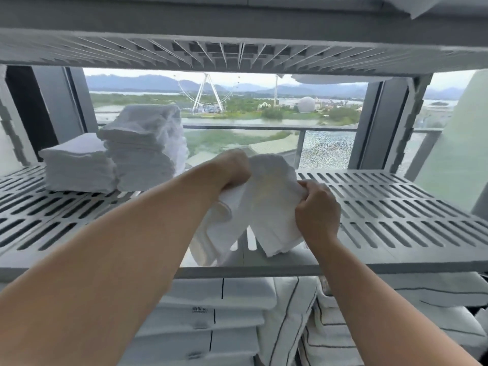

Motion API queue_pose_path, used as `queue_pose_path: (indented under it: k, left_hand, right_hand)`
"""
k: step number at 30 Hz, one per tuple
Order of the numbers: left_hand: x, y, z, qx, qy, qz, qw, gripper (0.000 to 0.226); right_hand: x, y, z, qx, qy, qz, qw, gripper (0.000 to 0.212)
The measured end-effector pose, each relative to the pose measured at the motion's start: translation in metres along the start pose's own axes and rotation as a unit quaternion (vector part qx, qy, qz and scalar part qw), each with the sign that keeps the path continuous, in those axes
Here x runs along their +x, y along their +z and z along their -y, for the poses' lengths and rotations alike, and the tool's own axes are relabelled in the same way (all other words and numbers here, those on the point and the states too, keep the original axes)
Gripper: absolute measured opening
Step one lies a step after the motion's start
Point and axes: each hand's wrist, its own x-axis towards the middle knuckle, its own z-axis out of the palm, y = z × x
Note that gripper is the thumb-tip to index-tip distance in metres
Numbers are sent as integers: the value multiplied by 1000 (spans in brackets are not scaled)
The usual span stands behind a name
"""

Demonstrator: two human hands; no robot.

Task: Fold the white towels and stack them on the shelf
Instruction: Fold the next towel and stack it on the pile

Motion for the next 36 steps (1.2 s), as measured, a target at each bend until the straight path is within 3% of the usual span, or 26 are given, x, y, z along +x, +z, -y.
queue_pose_path:
  k: [3, 5, 9, 10, 12, 14, 15, 18, 20, 23, 26, 28, 30, 33, 36]
  left_hand:
    - [26, -1, 0, -132, -6, 98, 986, 19]
    - [39, -4, 10, -258, -11, 177, 950, 10]
    - [76, -9, 37, -333, -20, 305, 892, 25]
    - [89, -5, 42, -300, -20, 272, 914, 30]
    - [117, 10, 49, -112, 9, 92, 989, 39]
    - [125, 32, 48, 33, 39, -85, 995, 36]
    - [128, 44, 46, 61, 56, -107, 991, 32]
    - [132, 79, 43, 101, 103, 32, 989, 37]
    - [129, 94, 42, 90, 110, 117, 983, 54]
    - [123, 105, 45, 76, 106, 119, 984, 66]
    - [120, 111, 48, 72, 96, 119, 986, 68]
    - [117, 113, 48, 73, 85, 112, 987, 68]
    - [113, 115, 45, 64, 67, 105, 990, 67]
    - [106, 115, 40, 85, 46, 79, 992, 44]
    - [93, 118, 37, 162, 45, 14, 986, 27]
  right_hand:
    - [24, 8, -24, -74, 0, -35, 997, 40]
    - [39, 10, -42, -122, 4, -60, 991, 36]
    - [72, 14, -66, -158, 12, -95, 983, 27]
    - [81, 17, -69, -163, 14, -103, 981, 27]
    - [95, 25, -69, -160, 23, -116, 980, 30]
    - [99, 40, -64, -159, 3, -114, 981, 29]
    - [98, 49, -60, -159, -32, -99, 982, 27]
    - [90, 77, -51, -100, -145, 9, 984, 14]
    - [90, 89, -50, -46, -146, 122, 981, 21]
    - [97, 96, -54, -98, -151, 269, 946, 55]
    - [104, 92, -62, -132, -189, 354, 906, 84]
    - [108, 90, -66, -138, -207, 365, 897, 80]
    - [109, 91, -70, -132, -221, 350, 901, 59]
    - [108, 93, -73, -78, -205, 300, 928, 31]
    - [110, 93, -72, -83, -175, 246, 950, 24]
